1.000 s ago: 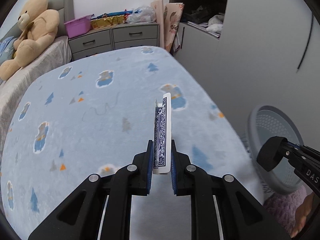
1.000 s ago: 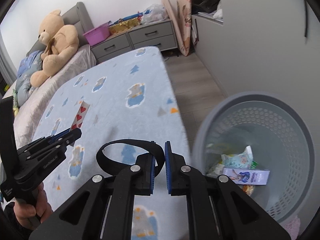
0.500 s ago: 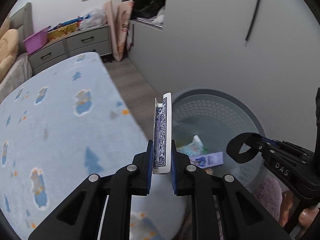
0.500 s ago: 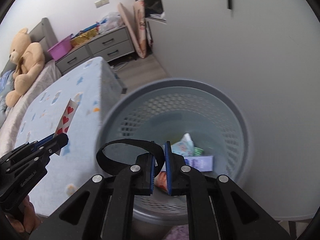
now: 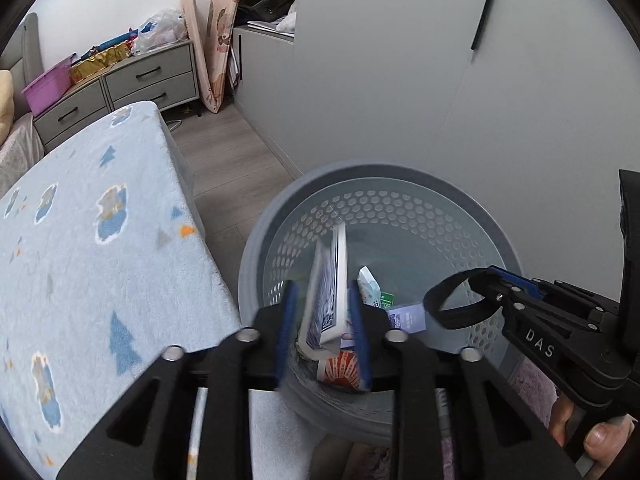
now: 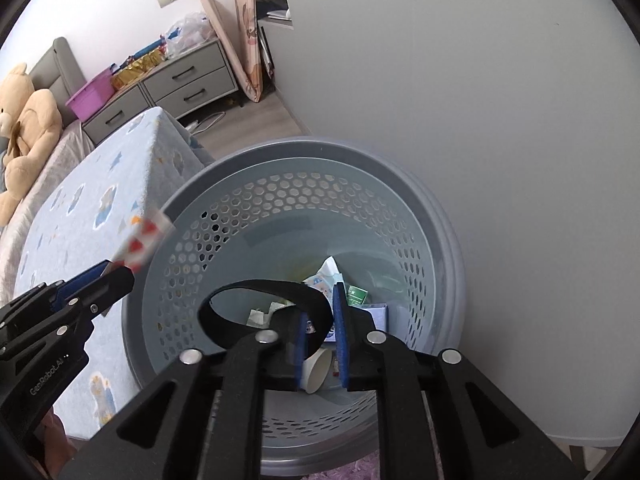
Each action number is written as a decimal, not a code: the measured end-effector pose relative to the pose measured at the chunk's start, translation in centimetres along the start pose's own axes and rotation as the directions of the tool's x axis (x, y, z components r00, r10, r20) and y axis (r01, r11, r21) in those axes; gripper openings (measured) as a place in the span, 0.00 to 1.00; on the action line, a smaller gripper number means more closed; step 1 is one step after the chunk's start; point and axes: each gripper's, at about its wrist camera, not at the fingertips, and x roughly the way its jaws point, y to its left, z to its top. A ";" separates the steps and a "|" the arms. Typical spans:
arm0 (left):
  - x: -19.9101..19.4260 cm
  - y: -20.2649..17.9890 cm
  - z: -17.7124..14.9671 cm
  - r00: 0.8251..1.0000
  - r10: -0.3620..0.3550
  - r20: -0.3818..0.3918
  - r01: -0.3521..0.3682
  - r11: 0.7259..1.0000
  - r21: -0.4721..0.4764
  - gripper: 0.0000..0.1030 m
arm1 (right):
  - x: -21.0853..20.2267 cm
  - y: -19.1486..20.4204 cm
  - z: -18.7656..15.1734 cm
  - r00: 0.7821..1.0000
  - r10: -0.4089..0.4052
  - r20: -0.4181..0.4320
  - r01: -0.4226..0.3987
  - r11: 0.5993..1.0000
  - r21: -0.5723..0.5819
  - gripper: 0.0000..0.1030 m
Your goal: Collect trash
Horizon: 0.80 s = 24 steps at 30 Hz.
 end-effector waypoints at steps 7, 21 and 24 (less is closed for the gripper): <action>-0.5 0.3 0.2 0.999 0.032 0.017 -0.032 0.999 -0.022 0.49 | -0.4 -0.4 -0.1 1.000 0.012 0.024 -0.012 1.000 0.005 0.49; -1.3 0.3 0.2 0.997 0.070 0.032 -0.069 0.997 -0.025 0.56 | -0.9 -0.5 -0.7 0.999 0.030 0.028 -0.031 0.999 0.023 0.55; -1.4 0.3 0.3 0.997 0.074 0.031 -0.074 0.997 -0.026 0.58 | -1.1 -0.6 -0.8 0.999 0.033 0.030 -0.034 0.999 0.028 0.55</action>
